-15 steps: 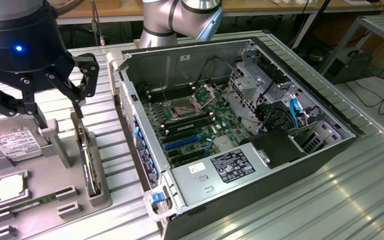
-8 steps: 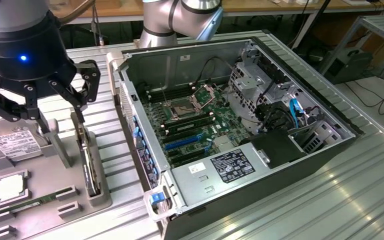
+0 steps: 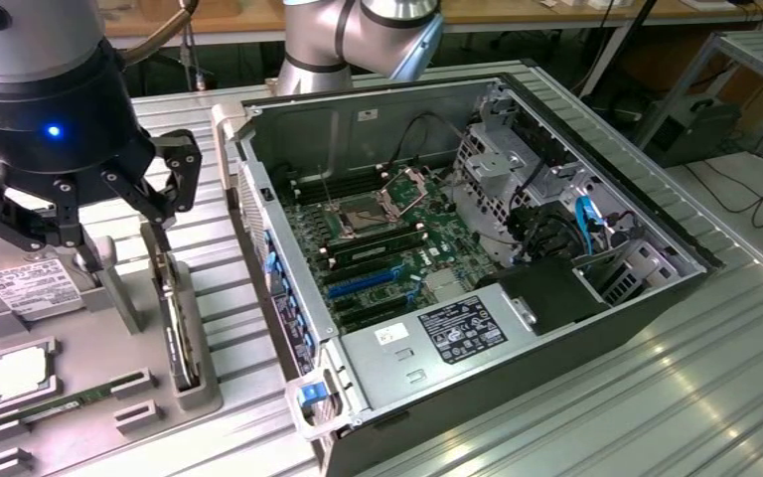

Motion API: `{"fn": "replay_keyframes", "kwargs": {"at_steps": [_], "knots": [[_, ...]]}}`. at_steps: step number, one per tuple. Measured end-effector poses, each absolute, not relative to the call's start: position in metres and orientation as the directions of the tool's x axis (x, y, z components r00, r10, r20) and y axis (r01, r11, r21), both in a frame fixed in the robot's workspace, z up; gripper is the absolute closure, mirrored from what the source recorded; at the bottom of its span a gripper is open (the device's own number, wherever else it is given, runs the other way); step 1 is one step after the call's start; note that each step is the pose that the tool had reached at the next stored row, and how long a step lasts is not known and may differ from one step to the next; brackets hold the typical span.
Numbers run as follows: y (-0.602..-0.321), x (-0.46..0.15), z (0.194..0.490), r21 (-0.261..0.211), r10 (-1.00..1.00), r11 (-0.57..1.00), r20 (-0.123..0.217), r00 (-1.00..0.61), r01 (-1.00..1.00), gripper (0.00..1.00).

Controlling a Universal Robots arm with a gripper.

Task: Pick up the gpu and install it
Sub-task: 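Pick up the gpu and move the gpu toward the slot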

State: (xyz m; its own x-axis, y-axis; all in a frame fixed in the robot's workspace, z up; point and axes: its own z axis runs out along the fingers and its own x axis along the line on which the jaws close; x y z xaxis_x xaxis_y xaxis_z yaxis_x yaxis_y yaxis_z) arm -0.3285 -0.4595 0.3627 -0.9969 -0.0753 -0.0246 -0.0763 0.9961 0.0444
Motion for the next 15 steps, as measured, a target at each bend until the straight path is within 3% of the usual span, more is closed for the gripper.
{"fn": "replay_keyframes", "kwargs": {"at_steps": [15], "knots": [[-0.460,-0.328,0.349,0.044,-0.075,0.996,-0.025,-0.997,-0.076,0.44]]}}
